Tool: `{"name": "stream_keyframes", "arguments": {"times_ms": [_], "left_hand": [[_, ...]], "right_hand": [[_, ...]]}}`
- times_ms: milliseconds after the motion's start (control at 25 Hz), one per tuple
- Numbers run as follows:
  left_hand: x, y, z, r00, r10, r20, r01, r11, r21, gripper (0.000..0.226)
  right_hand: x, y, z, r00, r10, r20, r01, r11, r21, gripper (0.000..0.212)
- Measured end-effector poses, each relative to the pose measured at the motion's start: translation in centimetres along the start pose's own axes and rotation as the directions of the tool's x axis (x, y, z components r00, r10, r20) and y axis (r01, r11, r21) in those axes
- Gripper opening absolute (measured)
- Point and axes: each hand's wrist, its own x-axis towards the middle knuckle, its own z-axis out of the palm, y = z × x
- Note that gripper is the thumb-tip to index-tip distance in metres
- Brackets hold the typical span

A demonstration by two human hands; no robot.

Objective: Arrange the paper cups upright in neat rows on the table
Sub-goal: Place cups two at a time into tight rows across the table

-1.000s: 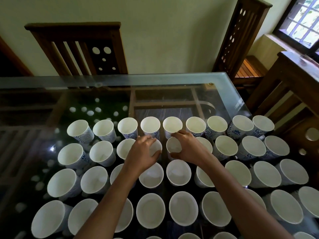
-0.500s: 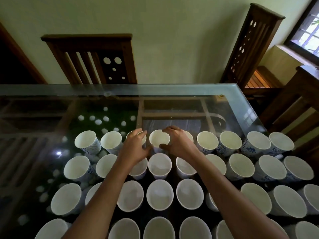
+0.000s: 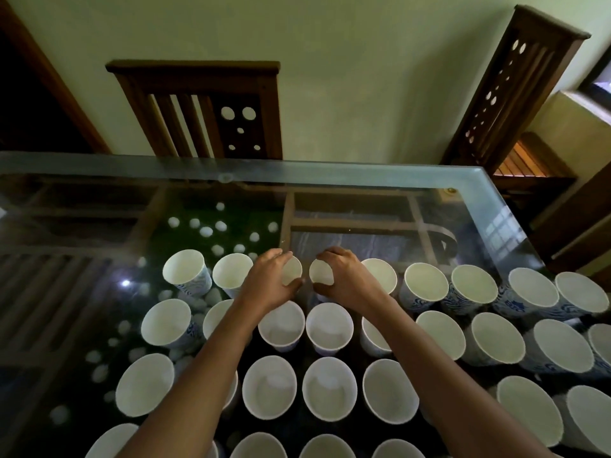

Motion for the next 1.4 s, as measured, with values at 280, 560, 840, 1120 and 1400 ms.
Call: {"name": "stream_keyframes", "arguments": {"times_ms": [280,560,840,1120,1400], "left_hand": [[-0.5,-0.4,0.3,0.999,0.042,0.004,-0.042,0.999,-0.005,0.064],[-1.1,-1.4,-1.0,0.997,0.048,-0.066,-0.049,0.999,-0.014,0.061],[-2.8,-9.4,-5.7,0.991,0.011,-0.135,-0.016,0.999,-0.033,0.058],[-2.4,-14.4,-8.4,0.994,-0.017,-0.105,0.011,0.998,-0.061,0.066],[-0.9,-16.3,-7.6,0.999,-0.007,-0.041,0.003,0.997,-0.080,0.073]], "right_hand": [[-0.1,0.0,0.0,0.999,0.037,0.027,-0.037,0.999,-0.005,0.064],[0.0,-1.8,-0.2,1.000,0.005,-0.030,-0.005,1.000,-0.006,0.056],[2.8,-9.1,3.4,0.995,-0.095,0.012,0.093,0.989,0.111,0.054],[5.4,-12.7,6.4,0.998,-0.011,0.057,0.009,0.999,0.050,0.069],[6.2,-13.4,7.3,0.999,0.035,0.038,-0.036,0.999,0.034,0.065]]}}
